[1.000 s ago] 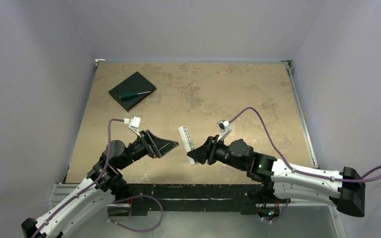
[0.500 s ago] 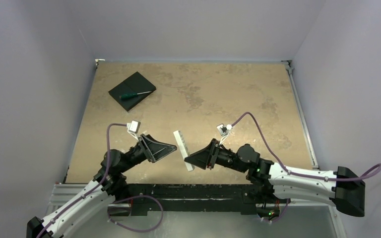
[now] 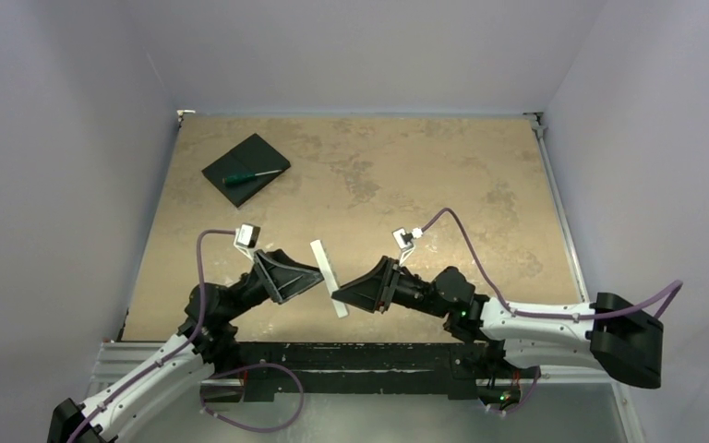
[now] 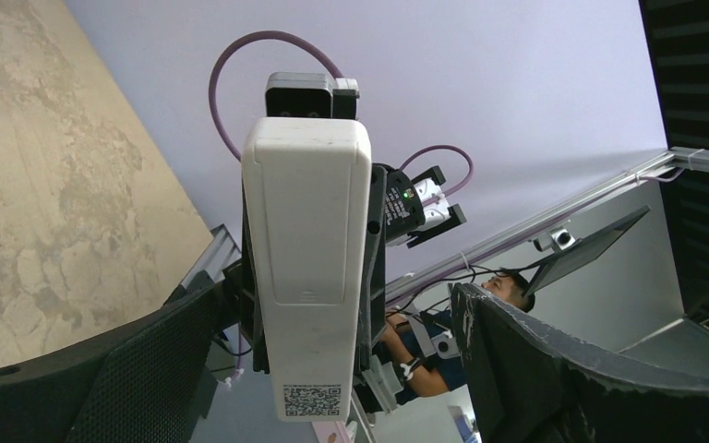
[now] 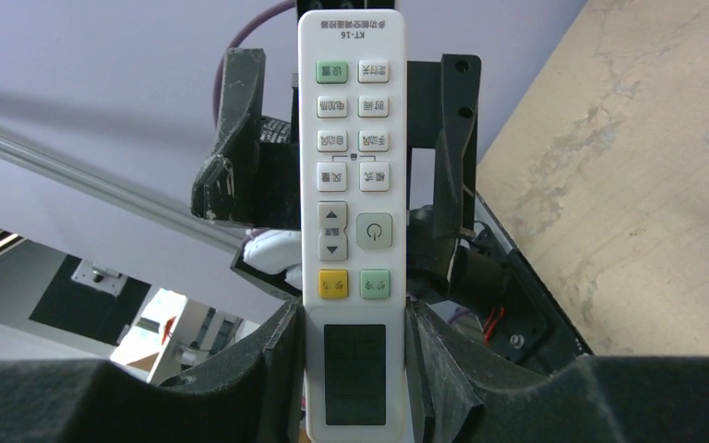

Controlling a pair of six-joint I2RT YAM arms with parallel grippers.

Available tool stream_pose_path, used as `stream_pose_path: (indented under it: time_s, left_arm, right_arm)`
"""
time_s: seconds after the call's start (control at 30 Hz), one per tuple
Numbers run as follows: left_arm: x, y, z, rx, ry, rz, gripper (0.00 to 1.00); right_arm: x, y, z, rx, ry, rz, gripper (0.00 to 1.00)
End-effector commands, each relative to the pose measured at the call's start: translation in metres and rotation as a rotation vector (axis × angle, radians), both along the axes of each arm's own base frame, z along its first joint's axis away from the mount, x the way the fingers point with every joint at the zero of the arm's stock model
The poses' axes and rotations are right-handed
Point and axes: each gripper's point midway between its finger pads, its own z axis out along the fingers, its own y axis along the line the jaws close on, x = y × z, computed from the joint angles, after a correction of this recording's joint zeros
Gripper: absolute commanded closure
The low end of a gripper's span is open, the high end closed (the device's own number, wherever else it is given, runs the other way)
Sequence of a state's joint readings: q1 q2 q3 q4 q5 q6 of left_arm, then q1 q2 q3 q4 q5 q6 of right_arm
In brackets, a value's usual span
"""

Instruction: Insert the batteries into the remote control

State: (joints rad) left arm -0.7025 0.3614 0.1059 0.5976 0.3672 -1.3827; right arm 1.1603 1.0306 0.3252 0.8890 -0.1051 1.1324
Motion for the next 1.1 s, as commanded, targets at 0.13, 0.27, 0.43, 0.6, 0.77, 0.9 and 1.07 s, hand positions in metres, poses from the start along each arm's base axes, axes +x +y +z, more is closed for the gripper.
stream_pose_path:
  time_s: [0.13,0.27,0.43,0.6,0.77,0.9,1.07]
  left_arm:
    - [-0.008,0.002,0.011,-0.063,-0.035,-0.037,0.07]
    - [-0.007,0.001,0.007,-0.05,-0.026,-0.038,0.13]
    - [-0.007,-0.001,0.006,-0.041,-0.029,-0.041,0.25]
    - [-0.005,-0.002,0.008,-0.016,-0.048,-0.035,0.35]
    - [-0.004,-0.002,0.011,-0.016,-0.059,-0.024,0.44]
    - [-0.004,-0.002,0.014,-0.026,-0.069,-0.026,0.54]
    - [-0.005,-0.004,0.016,-0.026,-0.079,-0.037,0.81]
  right_arm:
    - [-0.004,0.006,0.043,0.138,-0.039,0.033,1.0]
    - [-0.002,0.007,0.038,0.12,-0.032,0.023,1.0]
    - [0.002,0.008,0.031,0.069,-0.029,0.0,1.0]
    - [0.003,0.006,0.028,0.04,-0.03,-0.017,1.0]
    - [0.003,0.007,0.026,0.027,-0.027,-0.018,1.0]
    - [0.002,0.011,0.022,0.016,-0.024,-0.007,1.0]
    - [0.002,0.013,0.023,0.017,-0.023,-0.007,1.0]
